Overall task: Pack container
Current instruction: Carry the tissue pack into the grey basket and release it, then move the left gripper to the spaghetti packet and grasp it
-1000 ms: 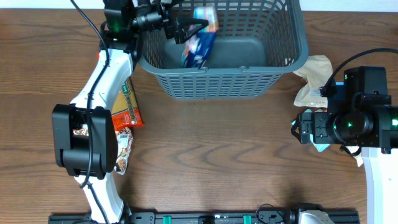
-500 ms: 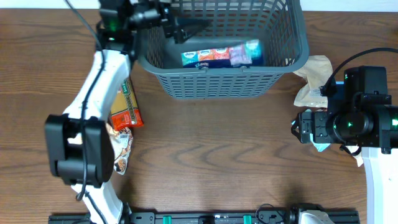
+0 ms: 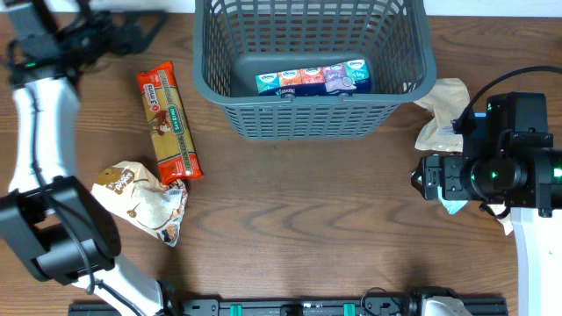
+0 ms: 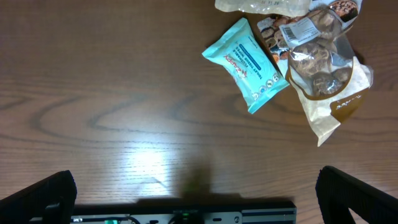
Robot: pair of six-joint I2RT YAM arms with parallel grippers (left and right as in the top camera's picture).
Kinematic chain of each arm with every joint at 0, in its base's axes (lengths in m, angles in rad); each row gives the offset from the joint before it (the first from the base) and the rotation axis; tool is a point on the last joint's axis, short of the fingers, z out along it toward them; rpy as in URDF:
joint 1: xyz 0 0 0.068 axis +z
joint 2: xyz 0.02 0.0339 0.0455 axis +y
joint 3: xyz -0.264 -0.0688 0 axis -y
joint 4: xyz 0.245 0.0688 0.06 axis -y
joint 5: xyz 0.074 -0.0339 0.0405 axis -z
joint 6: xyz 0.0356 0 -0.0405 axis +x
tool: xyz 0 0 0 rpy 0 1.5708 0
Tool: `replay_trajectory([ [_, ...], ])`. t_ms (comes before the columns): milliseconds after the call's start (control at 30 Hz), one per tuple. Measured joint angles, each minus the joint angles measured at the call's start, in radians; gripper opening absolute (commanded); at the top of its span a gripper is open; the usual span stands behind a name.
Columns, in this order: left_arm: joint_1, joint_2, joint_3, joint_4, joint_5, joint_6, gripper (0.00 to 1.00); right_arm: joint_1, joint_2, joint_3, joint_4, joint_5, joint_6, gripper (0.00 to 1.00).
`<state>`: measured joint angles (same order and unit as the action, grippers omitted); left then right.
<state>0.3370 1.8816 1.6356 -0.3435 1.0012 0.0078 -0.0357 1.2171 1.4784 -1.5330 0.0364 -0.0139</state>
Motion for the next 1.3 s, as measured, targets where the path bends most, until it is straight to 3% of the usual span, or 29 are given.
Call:
replay_trajectory([
  [100,0.024,-0.004,-0.005,-0.271,-0.288,0.161,0.99,0.0,0.0,0.0,0.007,0.0,0.0,0.99],
  [200,-0.011,-0.012,-0.006,-0.408,-0.568,0.26,0.99,0.0,0.0,0.0,0.023,0.0,0.001,0.99],
  [333,-0.054,-0.026,-0.006,-0.495,-0.745,0.298,0.99,0.0,0.0,0.0,0.044,-0.007,0.003,0.99],
  [467,-0.064,-0.033,-0.006,-0.558,-0.815,0.238,0.99,0.0,0.0,0.0,0.049,-0.019,0.003,0.99],
  [633,-0.067,-0.034,-0.006,-0.616,-0.852,0.073,0.99,0.0,0.0,0.0,0.048,-0.031,0.003,0.99],
  [900,-0.174,-0.034,-0.006,-0.556,-0.871,-0.162,0.99,0.0,0.0,0.0,0.044,-0.041,0.003,0.99],
  [1100,-0.228,0.002,-0.006,-0.52,-0.871,-0.269,0.99,0.0,0.0,0.0,0.027,-0.041,0.003,0.99],
  [1300,-0.22,0.138,-0.006,-0.487,-0.872,-0.297,0.99,0.0,0.0,0.0,0.015,-0.042,0.003,0.99],
])
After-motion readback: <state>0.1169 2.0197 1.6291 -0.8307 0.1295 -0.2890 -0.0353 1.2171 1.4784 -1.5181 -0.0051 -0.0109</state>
